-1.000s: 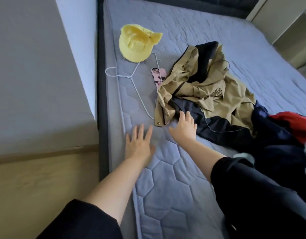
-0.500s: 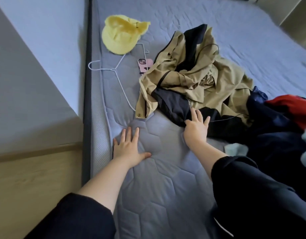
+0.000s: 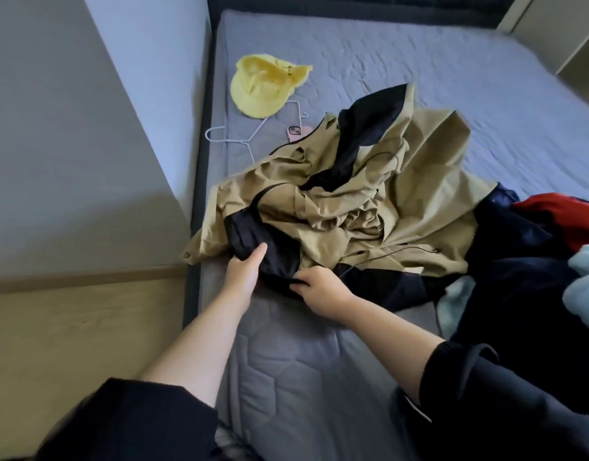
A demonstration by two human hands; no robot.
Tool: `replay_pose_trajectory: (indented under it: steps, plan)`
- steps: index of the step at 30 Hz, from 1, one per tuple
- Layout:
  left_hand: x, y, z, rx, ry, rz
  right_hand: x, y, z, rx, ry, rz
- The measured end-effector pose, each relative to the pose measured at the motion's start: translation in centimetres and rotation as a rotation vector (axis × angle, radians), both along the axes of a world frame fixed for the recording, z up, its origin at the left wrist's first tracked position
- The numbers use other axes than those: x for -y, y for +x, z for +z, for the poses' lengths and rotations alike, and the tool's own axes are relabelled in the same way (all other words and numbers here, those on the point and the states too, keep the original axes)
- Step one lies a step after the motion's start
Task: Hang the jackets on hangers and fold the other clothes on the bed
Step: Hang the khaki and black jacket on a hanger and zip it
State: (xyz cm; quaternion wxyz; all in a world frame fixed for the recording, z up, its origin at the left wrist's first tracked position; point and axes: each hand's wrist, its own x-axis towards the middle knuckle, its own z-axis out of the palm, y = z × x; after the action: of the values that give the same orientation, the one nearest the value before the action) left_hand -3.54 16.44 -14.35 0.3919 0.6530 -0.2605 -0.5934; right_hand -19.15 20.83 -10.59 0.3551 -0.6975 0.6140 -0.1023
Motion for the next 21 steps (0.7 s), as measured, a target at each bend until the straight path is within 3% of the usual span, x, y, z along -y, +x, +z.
replay_pose_trajectory:
  steps: [3,6,8,13,16,18,21]
  plan:
    - [-1.1,0.4,0.0,0.145,-0.031,0.145,-2.3,0.3,-0.2,-0.034,-0.099,0.035]
    - [-1.9,0.4,1.1,0.179,-0.072,0.133,-2.9,-0.8,0.2,-0.046,-0.381,-0.073]
    - [-2.6,0.3,1.7,0.207,-0.073,0.088,-1.4,-2.1,0.8,-0.155,-0.528,-0.186]
    - [-3.0,1.3,2.7,0.340,-0.146,-0.090,4.8,-4.6,3.4,-0.552,-0.474,-0.231]
    - [-3.4,1.7,2.9,0.544,-0.289,-0.099,7.8,-6.0,4.6,-0.709,-0.441,-0.246]
    - [-4.0,1.6,3.3,0.760,-0.364,-0.029,8.4,-6.2,4.6,-0.667,-0.358,-0.265]
    - [-4.3,1.7,4.4,0.958,-0.594,0.087,6.4,-5.5,3.1,-0.362,-0.275,-0.289]
